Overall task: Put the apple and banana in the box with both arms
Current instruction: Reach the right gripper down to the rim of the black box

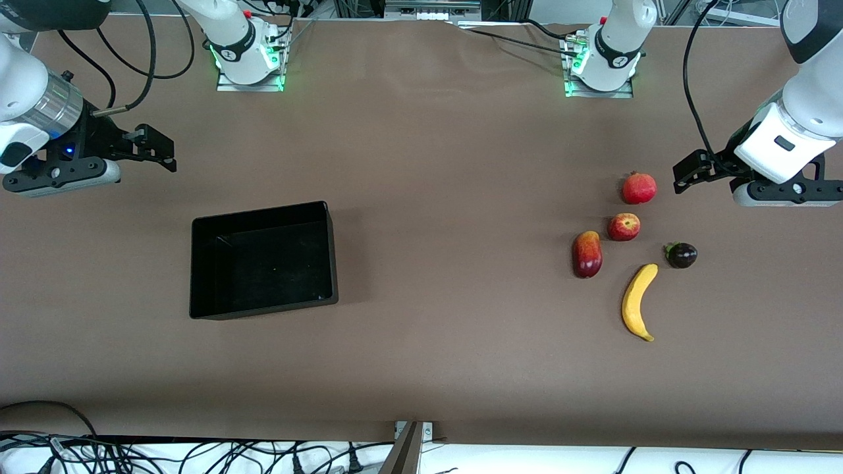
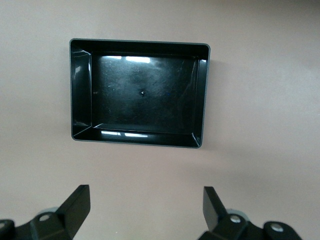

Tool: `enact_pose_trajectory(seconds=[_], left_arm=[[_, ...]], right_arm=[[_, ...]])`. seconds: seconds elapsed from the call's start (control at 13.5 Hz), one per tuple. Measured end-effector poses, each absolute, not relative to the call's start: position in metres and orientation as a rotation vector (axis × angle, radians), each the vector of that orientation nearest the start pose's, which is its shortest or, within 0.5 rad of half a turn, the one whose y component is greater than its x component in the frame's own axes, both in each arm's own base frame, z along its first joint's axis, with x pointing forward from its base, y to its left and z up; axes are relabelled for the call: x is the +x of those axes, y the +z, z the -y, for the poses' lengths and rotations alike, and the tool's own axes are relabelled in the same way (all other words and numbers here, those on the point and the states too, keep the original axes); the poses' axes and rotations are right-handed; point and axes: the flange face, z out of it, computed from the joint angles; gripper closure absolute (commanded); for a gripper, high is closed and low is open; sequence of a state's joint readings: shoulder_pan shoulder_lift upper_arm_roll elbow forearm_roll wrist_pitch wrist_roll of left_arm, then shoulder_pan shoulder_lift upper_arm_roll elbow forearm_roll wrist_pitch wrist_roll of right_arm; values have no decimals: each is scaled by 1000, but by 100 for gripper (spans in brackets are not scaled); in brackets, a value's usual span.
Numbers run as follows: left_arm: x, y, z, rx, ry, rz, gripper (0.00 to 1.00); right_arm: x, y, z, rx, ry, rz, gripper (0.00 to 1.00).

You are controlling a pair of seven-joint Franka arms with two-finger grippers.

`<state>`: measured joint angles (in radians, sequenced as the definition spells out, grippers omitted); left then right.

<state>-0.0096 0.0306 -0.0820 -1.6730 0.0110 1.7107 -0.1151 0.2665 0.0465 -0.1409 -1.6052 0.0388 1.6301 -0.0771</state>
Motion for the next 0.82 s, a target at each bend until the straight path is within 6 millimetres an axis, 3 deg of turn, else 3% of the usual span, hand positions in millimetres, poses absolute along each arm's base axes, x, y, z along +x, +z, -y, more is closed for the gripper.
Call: enact_pose_trajectory(seconds=[0.52,0.67,0.82], left_arm=[[570,571,51,-3134,-8,35,0],[570,571,51,-3134,-10,35,0],[570,572,51,-3134,-12,35,0]], right_arm=[[566,586,-81,-3114,48,330,0],[572,571,-80,-3121,91,324,0],[588,537,-73,-3148,135,307,0]])
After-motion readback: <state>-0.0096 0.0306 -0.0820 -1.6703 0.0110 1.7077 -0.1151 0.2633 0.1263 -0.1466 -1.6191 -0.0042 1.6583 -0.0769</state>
